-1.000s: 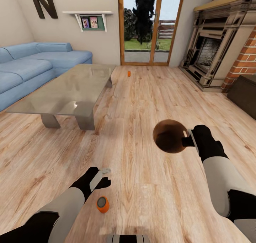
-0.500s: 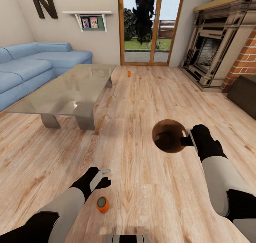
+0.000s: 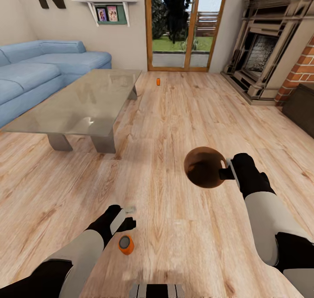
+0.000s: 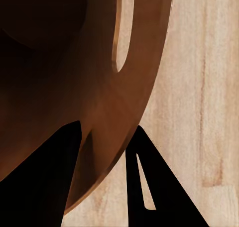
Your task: Put the three can of soda from the living room inside the tash can in the kitchen.
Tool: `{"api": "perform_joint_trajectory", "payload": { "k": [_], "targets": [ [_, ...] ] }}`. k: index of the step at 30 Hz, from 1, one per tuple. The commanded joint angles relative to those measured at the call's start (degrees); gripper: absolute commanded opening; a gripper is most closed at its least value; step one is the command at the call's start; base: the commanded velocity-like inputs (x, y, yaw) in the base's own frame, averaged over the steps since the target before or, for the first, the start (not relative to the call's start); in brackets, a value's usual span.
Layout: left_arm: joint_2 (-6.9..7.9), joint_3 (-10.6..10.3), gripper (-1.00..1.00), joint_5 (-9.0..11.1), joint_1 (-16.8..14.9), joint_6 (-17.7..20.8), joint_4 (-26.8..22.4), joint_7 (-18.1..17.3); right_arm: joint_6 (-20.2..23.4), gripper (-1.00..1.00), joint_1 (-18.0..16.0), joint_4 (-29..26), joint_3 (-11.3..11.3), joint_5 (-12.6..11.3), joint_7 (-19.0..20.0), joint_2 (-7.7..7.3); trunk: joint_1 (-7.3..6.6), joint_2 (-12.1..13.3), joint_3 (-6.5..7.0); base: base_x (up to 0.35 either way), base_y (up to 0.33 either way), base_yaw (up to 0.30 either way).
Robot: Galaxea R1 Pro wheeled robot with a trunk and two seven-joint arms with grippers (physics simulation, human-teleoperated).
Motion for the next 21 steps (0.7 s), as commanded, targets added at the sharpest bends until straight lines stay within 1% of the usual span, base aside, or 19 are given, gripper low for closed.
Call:
{"api": "perform_joint_trajectory", "payload": {
  "k": [1,14,21],
  "targets": [
    [-0.01,0.0,1.00,0.0,0.0,0.0,0.0,0.0,0.0,-1.00,0.0,-0.1,0.0,-0.7,0.1,0.01,0.01,0.0,-0.27,0.000,0.000,0.000],
    [-0.02,0.0,1.00,0.0,0.0,0.0,0.0,0.0,0.0,-1.00,0.0,-0.3,0.0,-0.6,0.1,0.06,0.35,-0.2,-3.32,0.000,0.000,0.000],
    [-0.02,0.0,1.00,0.0,0.0,0.0,0.0,0.0,0.0,-1.00,0.1,-0.3,0.1,-0.6,0.1,0.10,0.35,-0.2,-3.32,0.000,0.000,0.000]
  ]
}}
